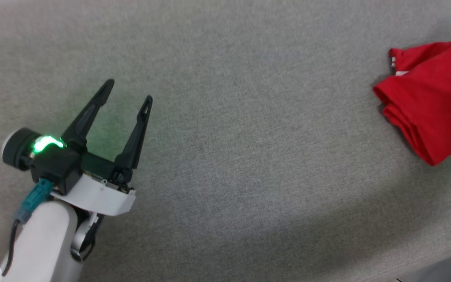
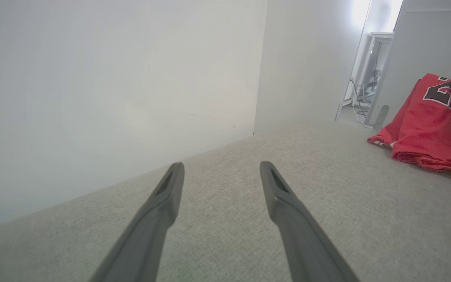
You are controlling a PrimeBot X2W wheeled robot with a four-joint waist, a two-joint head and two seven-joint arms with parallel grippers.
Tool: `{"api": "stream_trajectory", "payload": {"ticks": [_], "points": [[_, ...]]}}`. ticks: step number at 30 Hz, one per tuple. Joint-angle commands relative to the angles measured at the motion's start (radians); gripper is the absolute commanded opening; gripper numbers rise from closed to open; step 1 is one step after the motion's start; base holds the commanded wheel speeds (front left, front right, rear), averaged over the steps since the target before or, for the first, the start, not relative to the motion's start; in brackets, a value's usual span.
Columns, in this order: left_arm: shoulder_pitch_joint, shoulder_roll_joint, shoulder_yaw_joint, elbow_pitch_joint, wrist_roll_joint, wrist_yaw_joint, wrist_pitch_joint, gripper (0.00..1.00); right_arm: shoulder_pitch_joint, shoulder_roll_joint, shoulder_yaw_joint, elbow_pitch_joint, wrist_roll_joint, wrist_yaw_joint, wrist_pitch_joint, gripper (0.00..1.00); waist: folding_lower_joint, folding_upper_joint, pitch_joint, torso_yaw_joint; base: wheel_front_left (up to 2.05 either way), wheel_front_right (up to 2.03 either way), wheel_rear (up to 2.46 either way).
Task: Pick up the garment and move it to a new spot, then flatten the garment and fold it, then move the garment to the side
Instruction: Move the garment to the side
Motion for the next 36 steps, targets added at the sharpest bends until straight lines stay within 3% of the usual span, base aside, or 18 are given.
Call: {"api": "stream_trajectory", "payload": {"ticks": [1,10,24,26,27,36], "points": [[-0.023,0.008,-0.004,-0.011,0.007,-0.002,0.005,1.0,-0.04,0.008,0.005,0.055,-0.026,-0.001,-0.02,0.0,0.0,-0.0001,0.066,-0.013,0.0,0.0,0.0],[-0.055,0.016,-0.03,-0.034,0.022,-0.001,0.014,1.0,-0.139,0.033,-0.009,0.252,-0.068,-0.001,-0.077,0.0,0.0,-0.0001,0.074,0.002,0.0,0.0,0.0],[-0.047,0.039,-0.035,-0.078,0.018,0.012,0.037,1.0,-0.14,0.027,-0.051,0.296,-0.115,-0.001,-0.095,0.02,0.0,-0.0001,0.095,0.031,0.0,0.0,0.0],[-0.039,0.041,-0.034,-0.083,0.017,0.017,0.04,1.0,-0.132,0.023,-0.056,0.297,-0.131,-0.001,-0.098,0.49,0.0,-0.0001,0.097,0.029,0.0,0.0,0.0],[-0.038,0.041,-0.034,-0.084,0.017,0.019,0.04,1.0,-0.13,0.023,-0.06,0.297,-0.137,-0.001,-0.097,1.0,0.0,-0.0001,0.098,0.028,0.0,0.0,0.0],[-0.037,0.028,-0.038,-0.055,-0.002,0.032,0.04,1.0,-0.126,0.014,-0.07,0.297,-0.202,-0.001,-0.071,1.0,0.0,-0.0001,0.069,0.021,0.0,0.0,0.0]]}}
